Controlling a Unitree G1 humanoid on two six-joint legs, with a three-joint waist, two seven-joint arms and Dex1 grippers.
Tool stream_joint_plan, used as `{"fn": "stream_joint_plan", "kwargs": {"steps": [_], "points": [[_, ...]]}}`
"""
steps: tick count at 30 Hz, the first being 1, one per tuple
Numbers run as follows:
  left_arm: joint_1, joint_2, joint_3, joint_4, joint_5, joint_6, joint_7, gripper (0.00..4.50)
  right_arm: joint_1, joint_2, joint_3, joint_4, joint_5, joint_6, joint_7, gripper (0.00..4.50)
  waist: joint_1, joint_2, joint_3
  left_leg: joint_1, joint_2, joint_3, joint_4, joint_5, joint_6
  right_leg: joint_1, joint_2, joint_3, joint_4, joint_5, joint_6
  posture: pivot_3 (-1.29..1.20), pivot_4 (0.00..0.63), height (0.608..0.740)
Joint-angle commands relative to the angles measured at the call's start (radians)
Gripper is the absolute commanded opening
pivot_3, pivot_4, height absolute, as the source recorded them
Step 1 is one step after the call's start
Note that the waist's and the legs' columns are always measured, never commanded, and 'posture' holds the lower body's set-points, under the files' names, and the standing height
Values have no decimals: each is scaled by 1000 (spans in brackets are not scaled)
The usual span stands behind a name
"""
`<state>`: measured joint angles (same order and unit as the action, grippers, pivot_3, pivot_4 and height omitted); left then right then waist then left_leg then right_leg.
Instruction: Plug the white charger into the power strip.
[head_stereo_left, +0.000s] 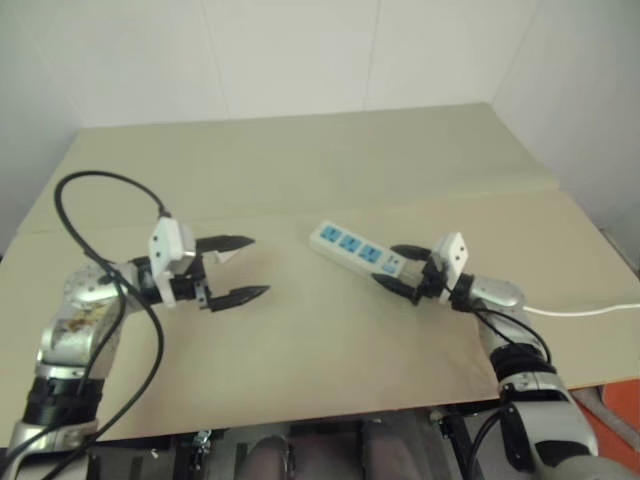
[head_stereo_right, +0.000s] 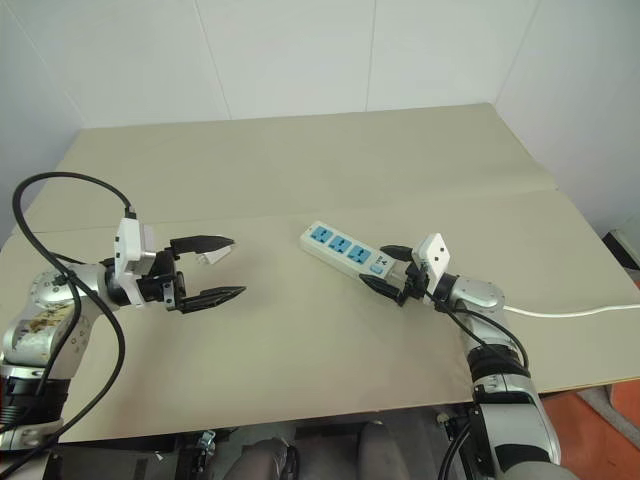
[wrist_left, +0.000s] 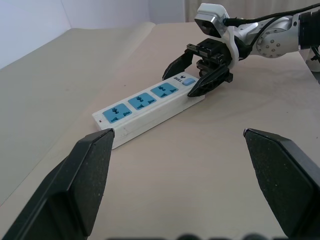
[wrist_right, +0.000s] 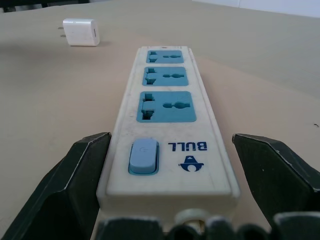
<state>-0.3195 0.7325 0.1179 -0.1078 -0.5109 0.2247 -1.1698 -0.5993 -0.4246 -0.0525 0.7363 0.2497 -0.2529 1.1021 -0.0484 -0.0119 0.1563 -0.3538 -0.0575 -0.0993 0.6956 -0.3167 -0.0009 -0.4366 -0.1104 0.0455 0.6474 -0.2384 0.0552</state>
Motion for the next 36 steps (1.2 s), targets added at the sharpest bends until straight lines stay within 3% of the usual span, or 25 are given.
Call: {"fn": "stream_joint_plan", "kwargs": {"steps": [1, 5, 13, 21, 27, 36], "points": [[-15, 0, 4, -21, -3, -8, 2, 4500, 1, -11, -4, 15, -1, 18, 14, 4316, 0, 0, 0, 0, 0, 0, 0, 0, 0, 0, 0, 0, 0, 0, 0, 0, 150, 740], [-13, -1, 1, -21, -2, -9, 3, 4500, 4, -15, -3, 18, -1, 19, 30, 3375, 0, 0, 0, 0, 0, 0, 0, 0, 0, 0, 0, 0, 0, 0, 0, 0, 150, 740], [-16, -4, 0, -18, 0, -13, 5, 4500, 3, -20, 8, 21, -20, 3, 36, 3376, 2, 0, 0, 0, 0, 0, 0, 0, 0, 0, 0, 0, 0, 0, 0, 0, 150, 740], [-44, 3, 25, -13, -20, 15, 24, 4500, 10, -40, 19, -53, 32, 17, 193, 3376, 1, 0, 0, 0, 0, 0, 0, 0, 0, 0, 0, 0, 0, 0, 0, 0, 150, 740], [-130, -4, 26, -29, 8, 147, 198, 4500, 18, -34, 71, -169, 42, 85, 303, 3376, -1, 0, 0, 0, 0, 0, 0, 0, 0, 0, 0, 0, 0, 0, 0, 0, 150, 740], [-359, -12, -72, -15, 225, 474, 577, 4500, 36, -6, 154, -278, 49, 164, 387, 3376, 1, 0, 0, -1, -1, -1, 0, 0, 0, -1, 0, 0, 1, 1, 1, 0, 150, 740]]}}
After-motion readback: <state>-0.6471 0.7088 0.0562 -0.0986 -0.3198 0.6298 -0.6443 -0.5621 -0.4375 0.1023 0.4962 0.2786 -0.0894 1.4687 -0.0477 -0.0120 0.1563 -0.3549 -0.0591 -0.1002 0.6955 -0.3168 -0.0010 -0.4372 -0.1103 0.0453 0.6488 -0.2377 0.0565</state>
